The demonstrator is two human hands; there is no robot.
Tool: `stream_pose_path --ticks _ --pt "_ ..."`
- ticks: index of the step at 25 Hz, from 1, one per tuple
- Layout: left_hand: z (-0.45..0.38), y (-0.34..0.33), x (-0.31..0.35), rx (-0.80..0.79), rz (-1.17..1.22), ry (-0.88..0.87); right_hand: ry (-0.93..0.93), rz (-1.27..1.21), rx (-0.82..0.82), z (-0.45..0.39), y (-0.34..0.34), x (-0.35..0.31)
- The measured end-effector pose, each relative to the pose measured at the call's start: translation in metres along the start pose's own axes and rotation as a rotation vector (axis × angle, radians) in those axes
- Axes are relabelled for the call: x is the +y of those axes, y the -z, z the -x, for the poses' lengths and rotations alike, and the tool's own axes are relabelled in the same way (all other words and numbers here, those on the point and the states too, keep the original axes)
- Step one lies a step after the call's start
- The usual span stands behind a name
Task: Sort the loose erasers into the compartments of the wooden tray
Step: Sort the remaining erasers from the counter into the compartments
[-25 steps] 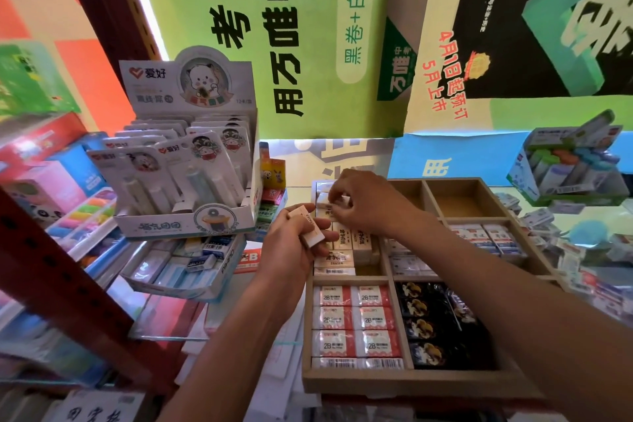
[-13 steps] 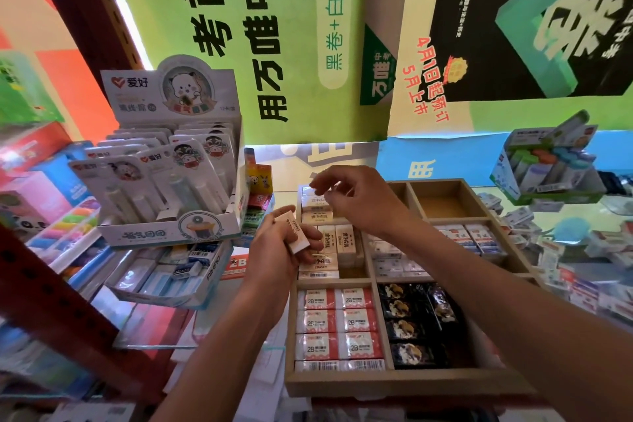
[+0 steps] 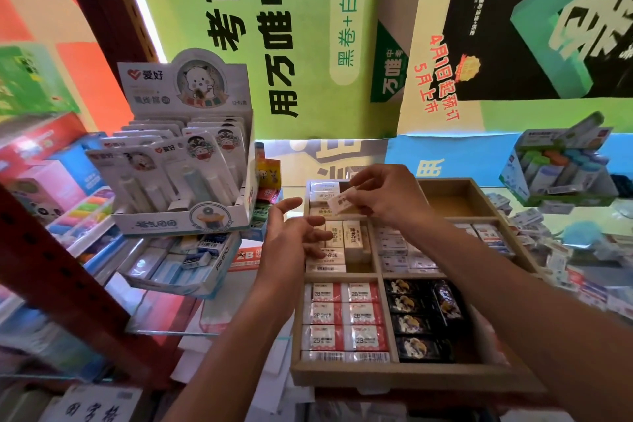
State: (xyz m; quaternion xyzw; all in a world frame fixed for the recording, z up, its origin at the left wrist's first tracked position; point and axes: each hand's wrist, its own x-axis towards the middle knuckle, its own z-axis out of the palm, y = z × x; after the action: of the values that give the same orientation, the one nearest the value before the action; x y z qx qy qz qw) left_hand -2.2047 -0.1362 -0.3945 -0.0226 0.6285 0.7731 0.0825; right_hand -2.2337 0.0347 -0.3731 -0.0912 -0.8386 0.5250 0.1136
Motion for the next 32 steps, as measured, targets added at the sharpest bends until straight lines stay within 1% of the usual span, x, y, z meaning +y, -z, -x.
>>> stream_pose_path --ticks 2,4,8,12,14,16,18,19,25,26,27,30,32 --pt "0.000 0.001 0.000 0.004 -0.023 -0.003 0.065 0.204 0.065 -0.004 -0.007 0.007" --pt "0.000 0.002 -0.001 0.001 -0.050 -0.011 0.132 0.347 0.055 -0.007 -0.019 0.012" --pt "0.002 0.002 -0.002 -0.002 -0.075 -0.034 0.169 0.539 0.035 -0.013 -0.030 0.017" --pt "0.003 0.001 -0.001 0.001 -0.074 -0.041 0.232 0.604 0.083 -0.015 -0.035 0.018" --pt "0.005 0.000 -0.001 -0.001 -0.076 -0.045 0.240 0.531 0.112 -0.012 -0.034 0.019" --pt "0.005 0.000 -0.001 -0.005 -0.082 -0.050 0.232 0.441 0.048 -0.009 -0.028 0.020" --pt "0.006 0.000 -0.001 -0.004 -0.076 -0.049 0.231 0.517 -0.059 -0.005 -0.022 0.017" --pt "0.006 0.000 -0.001 -0.002 -0.077 -0.048 0.238 0.570 -0.081 -0.006 -0.021 0.016" --pt "0.010 -0.003 0.001 0.013 -0.129 -0.061 0.251 0.710 -0.083 -0.014 -0.023 0.009" --pt "0.011 -0.003 0.002 0.017 -0.130 -0.061 0.263 0.704 -0.080 -0.012 -0.023 0.011" --pt "0.011 -0.003 0.002 0.018 -0.132 -0.063 0.268 0.638 -0.064 -0.009 -0.022 0.012" --pt "0.013 -0.005 0.002 0.008 -0.163 -0.071 0.194 0.252 0.044 0.000 0.000 0.014" --pt "0.016 -0.005 0.001 -0.004 -0.189 -0.083 0.152 0.160 0.090 0.008 0.026 0.017"
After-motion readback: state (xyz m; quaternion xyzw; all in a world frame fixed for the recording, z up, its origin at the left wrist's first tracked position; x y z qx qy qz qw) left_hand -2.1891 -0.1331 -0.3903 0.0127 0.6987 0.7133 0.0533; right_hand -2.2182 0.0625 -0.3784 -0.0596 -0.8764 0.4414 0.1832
